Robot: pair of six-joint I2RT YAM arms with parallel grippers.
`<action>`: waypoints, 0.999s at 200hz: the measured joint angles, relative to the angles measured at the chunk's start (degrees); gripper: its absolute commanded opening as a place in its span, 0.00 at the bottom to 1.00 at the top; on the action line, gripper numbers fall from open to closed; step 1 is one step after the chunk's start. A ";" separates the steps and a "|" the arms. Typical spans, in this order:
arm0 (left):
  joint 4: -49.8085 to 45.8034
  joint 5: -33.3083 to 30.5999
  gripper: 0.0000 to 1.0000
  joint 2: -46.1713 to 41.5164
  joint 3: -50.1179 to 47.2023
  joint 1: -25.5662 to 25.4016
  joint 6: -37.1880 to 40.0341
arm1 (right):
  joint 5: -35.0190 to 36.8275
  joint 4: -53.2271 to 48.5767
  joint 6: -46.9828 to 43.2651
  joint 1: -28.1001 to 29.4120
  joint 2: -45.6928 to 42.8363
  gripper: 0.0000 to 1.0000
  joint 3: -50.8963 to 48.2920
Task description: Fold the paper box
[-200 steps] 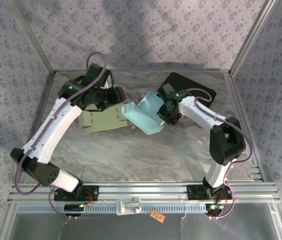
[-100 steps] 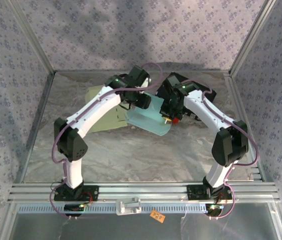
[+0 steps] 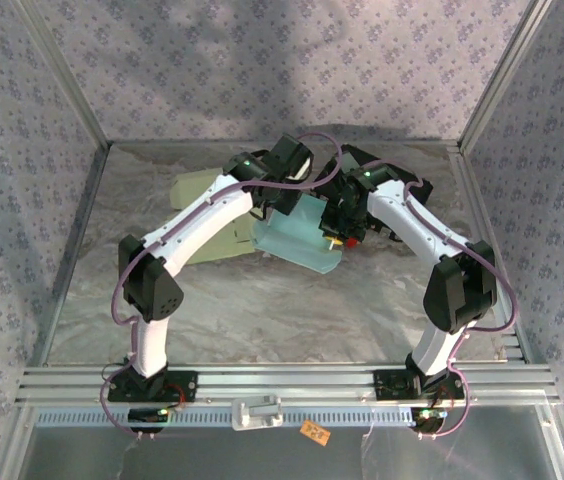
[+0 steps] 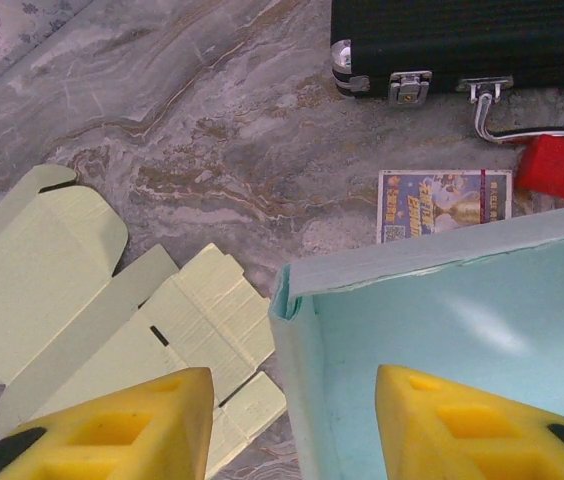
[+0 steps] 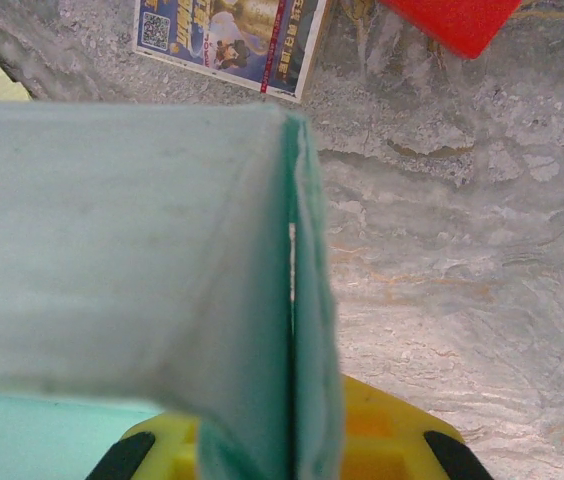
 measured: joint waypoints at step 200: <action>-2.12 -0.39 0.06 3.02 -0.57 0.20 -2.78 | -0.02 0.00 0.48 0.09 -0.37 0.00 0.33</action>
